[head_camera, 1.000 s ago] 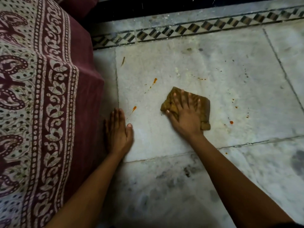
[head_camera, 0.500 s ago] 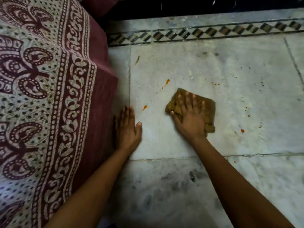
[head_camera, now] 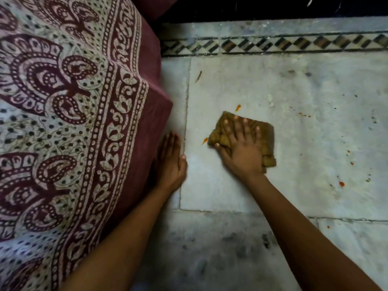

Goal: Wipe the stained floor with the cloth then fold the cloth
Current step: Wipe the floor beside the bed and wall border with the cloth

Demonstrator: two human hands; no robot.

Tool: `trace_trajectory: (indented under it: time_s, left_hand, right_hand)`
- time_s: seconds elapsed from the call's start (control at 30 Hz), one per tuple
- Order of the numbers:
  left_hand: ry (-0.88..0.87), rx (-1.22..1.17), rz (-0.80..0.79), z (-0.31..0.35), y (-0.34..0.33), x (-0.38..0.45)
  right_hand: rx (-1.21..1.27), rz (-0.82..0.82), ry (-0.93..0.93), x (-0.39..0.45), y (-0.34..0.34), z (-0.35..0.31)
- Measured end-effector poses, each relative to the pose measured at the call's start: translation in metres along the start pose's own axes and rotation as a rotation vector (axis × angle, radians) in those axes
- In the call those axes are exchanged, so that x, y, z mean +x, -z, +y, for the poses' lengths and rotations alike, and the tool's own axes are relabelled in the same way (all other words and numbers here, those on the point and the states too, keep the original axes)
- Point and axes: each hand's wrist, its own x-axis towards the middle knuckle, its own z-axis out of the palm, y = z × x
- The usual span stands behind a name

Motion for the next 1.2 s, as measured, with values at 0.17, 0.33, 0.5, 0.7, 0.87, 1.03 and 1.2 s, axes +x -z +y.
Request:
trace_trajectory:
  time_s: [0.17,0.33,0.5,0.7,0.87,1.03,1.2]
  left_hand:
    - [0.013,0.007,0.025,0.0,-0.002,-0.001]
    - [-0.008,-0.001,0.025,-0.003,-0.006,0.0]
    - [-0.102,-0.019,-0.062,-0.021,-0.001,0.003]
    - [-0.113,-0.01,-0.102,-0.026,0.0,-0.001]
    - [-0.121,-0.056,-0.102,-0.021,0.008,-0.003]
    - [-0.111,-0.025,-0.054,-0.021,0.005,-0.001]
    - [-0.117,0.018,-0.041,-0.025,-0.002,-0.002]
  right_hand:
    - [-0.025,-0.07,0.459,-0.033,0.001,0.016]
    - [0.024,-0.013,0.192,-0.026,0.001,0.012]
    - [0.014,-0.109,0.364,0.003,0.001,-0.028]
    - [0.009,-0.031,0.376,-0.031,-0.003,0.008]
    - [0.004,-0.029,0.129,-0.003,-0.009,-0.033]
    - [-0.027,-0.049,0.53,-0.026,-0.009,-0.01]
    - [0.027,0.07,-0.063,-0.017,-0.006,0.005]
